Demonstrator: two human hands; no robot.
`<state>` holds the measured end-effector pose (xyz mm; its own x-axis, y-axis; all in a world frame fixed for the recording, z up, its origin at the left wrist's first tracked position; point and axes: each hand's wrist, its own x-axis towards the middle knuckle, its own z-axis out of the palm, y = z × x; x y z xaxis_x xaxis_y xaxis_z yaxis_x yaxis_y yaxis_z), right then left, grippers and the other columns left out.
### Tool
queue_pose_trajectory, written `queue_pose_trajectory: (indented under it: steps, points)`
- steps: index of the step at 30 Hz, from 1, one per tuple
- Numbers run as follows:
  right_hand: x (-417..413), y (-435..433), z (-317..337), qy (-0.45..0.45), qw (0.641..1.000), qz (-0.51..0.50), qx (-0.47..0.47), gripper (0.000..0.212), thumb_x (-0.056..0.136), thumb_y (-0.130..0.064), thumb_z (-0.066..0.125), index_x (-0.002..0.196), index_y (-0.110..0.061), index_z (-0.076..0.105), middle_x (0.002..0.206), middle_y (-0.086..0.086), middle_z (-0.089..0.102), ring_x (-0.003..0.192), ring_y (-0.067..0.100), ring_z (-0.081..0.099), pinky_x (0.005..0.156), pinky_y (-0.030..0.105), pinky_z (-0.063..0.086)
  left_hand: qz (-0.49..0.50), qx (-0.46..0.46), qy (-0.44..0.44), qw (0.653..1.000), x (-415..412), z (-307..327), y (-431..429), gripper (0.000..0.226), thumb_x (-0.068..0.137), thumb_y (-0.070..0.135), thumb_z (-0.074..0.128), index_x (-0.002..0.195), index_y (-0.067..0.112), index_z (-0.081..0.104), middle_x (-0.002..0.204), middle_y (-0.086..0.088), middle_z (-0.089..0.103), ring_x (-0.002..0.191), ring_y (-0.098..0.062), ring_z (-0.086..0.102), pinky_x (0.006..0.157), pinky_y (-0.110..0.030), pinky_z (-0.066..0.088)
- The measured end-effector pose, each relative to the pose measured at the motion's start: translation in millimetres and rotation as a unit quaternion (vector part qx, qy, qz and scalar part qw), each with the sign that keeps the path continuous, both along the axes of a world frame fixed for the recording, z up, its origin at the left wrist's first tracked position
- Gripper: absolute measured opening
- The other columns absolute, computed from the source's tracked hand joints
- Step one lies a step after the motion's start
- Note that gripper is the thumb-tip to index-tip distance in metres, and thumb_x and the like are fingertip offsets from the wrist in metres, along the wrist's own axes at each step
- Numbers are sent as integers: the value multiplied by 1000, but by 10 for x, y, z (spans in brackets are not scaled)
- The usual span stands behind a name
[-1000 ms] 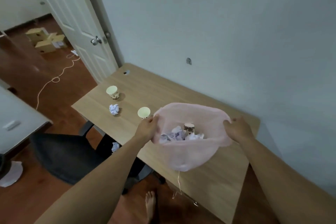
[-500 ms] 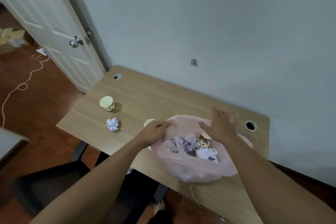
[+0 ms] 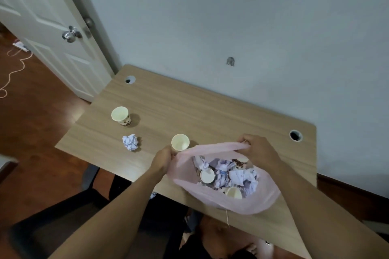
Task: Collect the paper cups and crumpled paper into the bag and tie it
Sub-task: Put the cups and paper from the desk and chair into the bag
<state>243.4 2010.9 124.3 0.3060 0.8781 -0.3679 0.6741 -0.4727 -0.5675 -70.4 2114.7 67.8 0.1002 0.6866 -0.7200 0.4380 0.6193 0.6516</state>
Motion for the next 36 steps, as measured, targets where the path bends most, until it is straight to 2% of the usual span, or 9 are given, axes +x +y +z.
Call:
queue_pose_trajectory:
  steps: [4, 8, 12, 15, 17, 22, 25, 29, 36]
  points:
    - [16, -56, 62, 10, 1000, 6, -23, 20, 91, -46, 86, 95, -29, 76, 98, -1, 75, 69, 10, 72, 59, 33, 56, -1, -117, 42, 992, -74, -327, -83, 31, 105, 31, 48, 96, 9, 69, 98, -10, 74, 83, -24, 67, 62, -29, 53]
    - [-46, -125, 166, 59, 997, -41, -11, 27, 97, -49, 79, 90, -23, 75, 89, 3, 73, 57, 11, 69, 47, 18, 46, 2, -122, 50, 991, 4, -572, -81, 41, 101, 43, 68, 113, 4, 70, 94, -10, 74, 77, -23, 67, 55, -25, 54]
    - [-114, -169, 219, 86, 993, -83, 6, 35, 100, -59, 70, 89, -26, 75, 92, 3, 74, 64, 15, 73, 53, 21, 56, -23, -102, 42, 994, 6, -1554, 110, 92, 75, 53, 70, 150, 4, 49, 142, -25, 64, 123, -41, 68, 103, -55, 60]
    - [-139, -184, 213, 121, 987, -103, 5, 50, 93, -77, 65, 99, -29, 75, 103, -3, 78, 85, 22, 78, 73, 45, 68, -27, -79, 71, 994, 194, -1222, 3, 80, 89, 50, 67, 140, -7, 45, 138, -35, 59, 130, -49, 60, 108, -53, 51]
    - [-145, -193, 220, 118, 988, -104, 9, 48, 95, -77, 62, 102, -31, 74, 107, -6, 78, 94, 19, 77, 79, 43, 65, -58, -35, 101, 993, 281, -915, -58, 64, 96, 48, 64, 133, -2, 51, 132, -29, 63, 126, -46, 62, 103, -48, 48]
    - [-74, -163, 137, 95, 987, -123, 42, 24, 108, -43, 63, 98, -24, 74, 96, 7, 75, 62, 17, 73, 50, 30, 59, -179, -36, 134, 974, 188, -962, 29, 73, 70, 55, 54, 123, 6, 64, 123, -21, 72, 111, -40, 70, 84, -37, 54]
    - [-34, -136, 53, 44, 990, -127, 45, 26, 110, -41, 59, 99, -23, 75, 96, 2, 75, 67, 9, 66, 51, 18, 48, -199, -111, 84, 970, 130, -644, 5, 39, 82, 31, 77, 113, 9, 70, 106, -13, 77, 81, -23, 72, 56, -28, 59]
    - [-44, -74, -15, 34, 989, -133, 51, 30, 110, -43, 56, 99, -23, 76, 99, -4, 75, 95, 20, 67, 79, 35, 48, -193, -169, -48, 965, -156, -370, 163, 39, 97, 46, 71, 117, 13, 70, 95, -15, 71, 78, -18, 68, 67, -28, 58]
    - [-110, 16, -36, -5, 991, -116, 61, 33, 111, -39, 54, 93, -20, 74, 93, -1, 71, 94, 25, 64, 78, 34, 40, -160, -136, -295, 932, -452, 639, 430, 9, 97, 17, 50, 94, 19, 58, 85, -2, 44, 69, -16, 37, 58, -24, 37]
